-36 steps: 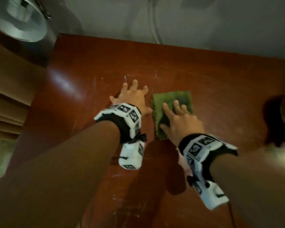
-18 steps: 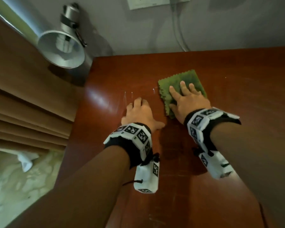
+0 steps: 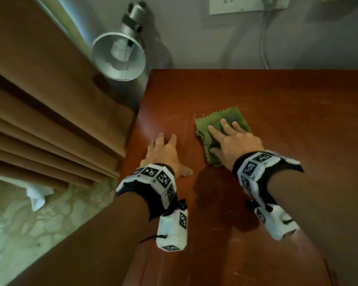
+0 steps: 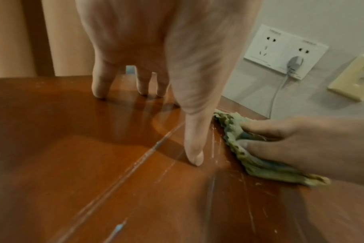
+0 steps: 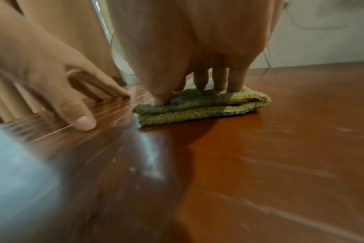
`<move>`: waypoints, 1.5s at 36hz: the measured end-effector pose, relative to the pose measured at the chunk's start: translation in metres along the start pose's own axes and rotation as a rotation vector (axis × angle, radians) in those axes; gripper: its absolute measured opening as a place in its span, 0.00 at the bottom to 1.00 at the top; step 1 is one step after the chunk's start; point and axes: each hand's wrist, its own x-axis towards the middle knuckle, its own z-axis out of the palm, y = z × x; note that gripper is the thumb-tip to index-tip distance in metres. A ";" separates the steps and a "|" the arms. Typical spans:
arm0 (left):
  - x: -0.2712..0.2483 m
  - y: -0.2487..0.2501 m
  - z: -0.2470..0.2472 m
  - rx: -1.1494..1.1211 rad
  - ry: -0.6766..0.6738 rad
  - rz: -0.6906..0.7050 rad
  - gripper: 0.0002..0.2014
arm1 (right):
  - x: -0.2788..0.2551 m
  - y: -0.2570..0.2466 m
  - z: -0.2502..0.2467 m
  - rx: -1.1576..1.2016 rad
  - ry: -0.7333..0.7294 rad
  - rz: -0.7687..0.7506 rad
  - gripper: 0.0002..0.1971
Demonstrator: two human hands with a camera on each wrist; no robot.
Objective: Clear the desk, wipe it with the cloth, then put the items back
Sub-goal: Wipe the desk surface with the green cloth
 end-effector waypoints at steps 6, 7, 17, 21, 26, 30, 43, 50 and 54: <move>0.008 -0.003 0.002 -0.022 -0.008 0.009 0.59 | 0.026 -0.014 -0.003 0.025 0.089 0.025 0.31; 0.008 -0.003 0.002 -0.027 -0.016 0.016 0.59 | 0.024 -0.016 -0.003 0.037 0.079 0.031 0.31; -0.003 -0.013 0.001 0.014 -0.012 0.063 0.57 | -0.047 -0.042 0.034 -0.005 -0.081 -0.027 0.34; -0.002 -0.013 -0.001 0.007 -0.008 0.063 0.57 | -0.029 -0.043 0.024 -0.027 -0.096 -0.018 0.34; 0.003 -0.019 0.001 -0.020 -0.027 0.079 0.56 | 0.039 -0.053 -0.008 -0.067 -0.046 0.019 0.34; 0.010 -0.021 0.001 -0.038 -0.073 0.093 0.55 | 0.073 -0.060 -0.023 -0.096 0.011 0.052 0.33; 0.004 0.004 -0.011 -0.070 -0.030 0.100 0.46 | -0.023 -0.003 0.005 -0.046 -0.126 0.147 0.35; 0.026 0.015 -0.009 0.018 -0.018 0.139 0.52 | -0.002 0.011 -0.006 0.015 -0.062 0.211 0.34; 0.043 0.018 -0.016 0.043 -0.045 0.155 0.56 | 0.034 0.016 -0.026 0.013 -0.024 0.228 0.34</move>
